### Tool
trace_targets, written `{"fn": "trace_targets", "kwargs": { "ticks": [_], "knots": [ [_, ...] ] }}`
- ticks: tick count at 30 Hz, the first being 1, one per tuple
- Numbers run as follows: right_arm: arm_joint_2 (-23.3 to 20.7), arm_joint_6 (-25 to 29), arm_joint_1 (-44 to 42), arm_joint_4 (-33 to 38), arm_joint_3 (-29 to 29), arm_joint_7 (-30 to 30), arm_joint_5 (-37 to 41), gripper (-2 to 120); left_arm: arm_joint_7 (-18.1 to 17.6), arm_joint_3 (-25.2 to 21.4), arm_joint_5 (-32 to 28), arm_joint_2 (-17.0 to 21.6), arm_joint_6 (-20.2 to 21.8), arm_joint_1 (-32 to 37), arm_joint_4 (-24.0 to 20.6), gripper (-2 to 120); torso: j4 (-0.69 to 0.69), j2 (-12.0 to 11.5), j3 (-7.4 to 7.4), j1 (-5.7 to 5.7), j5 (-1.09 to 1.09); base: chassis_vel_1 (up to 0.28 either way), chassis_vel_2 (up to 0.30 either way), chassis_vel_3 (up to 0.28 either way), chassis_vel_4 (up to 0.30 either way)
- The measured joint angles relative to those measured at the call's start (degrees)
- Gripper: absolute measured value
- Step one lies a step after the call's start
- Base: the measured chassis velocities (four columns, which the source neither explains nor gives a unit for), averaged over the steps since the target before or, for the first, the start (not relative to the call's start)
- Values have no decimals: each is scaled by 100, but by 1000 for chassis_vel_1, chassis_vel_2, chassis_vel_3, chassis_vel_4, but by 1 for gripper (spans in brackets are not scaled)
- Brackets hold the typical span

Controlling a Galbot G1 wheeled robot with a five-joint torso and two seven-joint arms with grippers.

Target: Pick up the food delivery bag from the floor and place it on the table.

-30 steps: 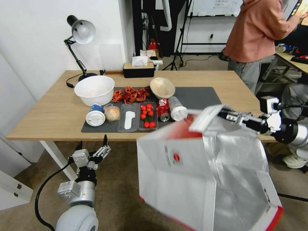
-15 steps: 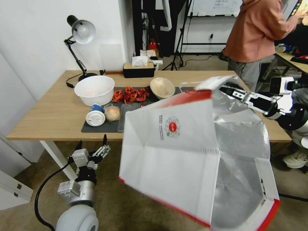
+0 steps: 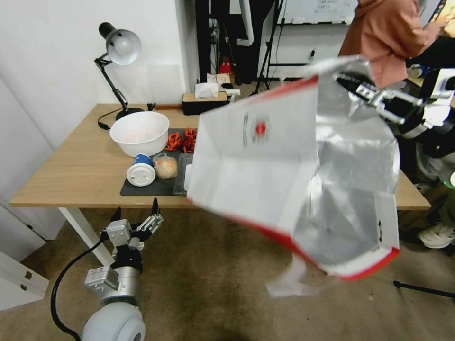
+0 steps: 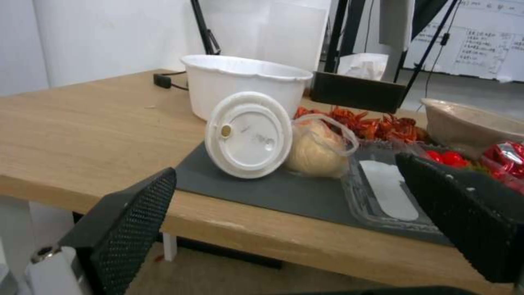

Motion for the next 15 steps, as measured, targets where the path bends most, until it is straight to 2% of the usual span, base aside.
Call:
{"fn": "trace_targets", "kwargs": {
  "ticks": [9, 10, 15],
  "knots": [
    [90, 507, 1007, -166, -283, 1724, 417, 0, -16, -7, 13, 2, -5, 14, -13, 100, 1, 0, 0, 0, -1, 0, 0, 0, 0],
    [90, 507, 1007, -166, -283, 1724, 417, 0, -16, -7, 13, 2, -5, 14, -13, 100, 1, 0, 0, 0, -1, 0, 0, 0, 0],
    [236, 674, 1243, -309, -384, 2513, 399, 0, -17, -5, 20, 5, -6, 12, -11, 100, 0, 0, 0, 0, -1, 0, 0, 0, 0]
  ]
}}
